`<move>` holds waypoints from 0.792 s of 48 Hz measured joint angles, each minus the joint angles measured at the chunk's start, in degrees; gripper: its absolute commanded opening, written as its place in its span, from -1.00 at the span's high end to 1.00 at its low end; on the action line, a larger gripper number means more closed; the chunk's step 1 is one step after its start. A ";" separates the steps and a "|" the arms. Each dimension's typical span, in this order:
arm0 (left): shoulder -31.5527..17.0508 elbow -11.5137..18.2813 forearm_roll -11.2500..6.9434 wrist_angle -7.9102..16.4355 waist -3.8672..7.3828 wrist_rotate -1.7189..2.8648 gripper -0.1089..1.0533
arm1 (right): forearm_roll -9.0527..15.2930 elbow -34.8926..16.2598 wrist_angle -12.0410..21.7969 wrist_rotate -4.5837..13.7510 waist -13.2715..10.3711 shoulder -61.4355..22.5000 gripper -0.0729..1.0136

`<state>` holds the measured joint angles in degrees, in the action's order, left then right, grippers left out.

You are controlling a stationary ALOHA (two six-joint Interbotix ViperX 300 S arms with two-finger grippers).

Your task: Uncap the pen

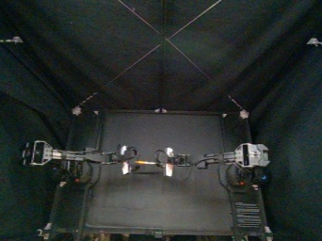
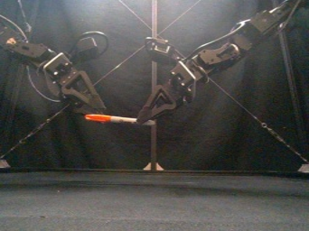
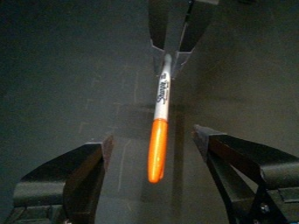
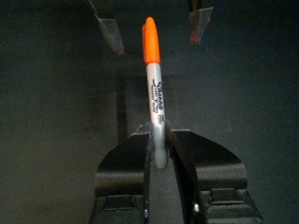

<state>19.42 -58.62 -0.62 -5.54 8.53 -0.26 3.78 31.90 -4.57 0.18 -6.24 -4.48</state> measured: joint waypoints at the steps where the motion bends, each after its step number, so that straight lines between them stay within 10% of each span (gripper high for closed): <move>1: -0.09 0.00 0.09 0.00 0.00 0.00 -0.87 | 0.00 0.00 0.00 0.09 0.00 0.00 -0.10; 21: -0.26 0.00 1.93 0.26 -0.18 -0.09 -0.12 | 0.00 0.00 0.00 -0.26 -0.18 0.00 -0.10; 38: 4.75 -3.60 3.25 0.62 0.09 0.09 -0.07 | -0.44 6.24 -0.09 0.35 -0.18 5.98 -0.10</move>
<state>24.17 -62.23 2.64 -4.92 8.61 -0.18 3.34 38.14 -4.66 0.53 -6.42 1.49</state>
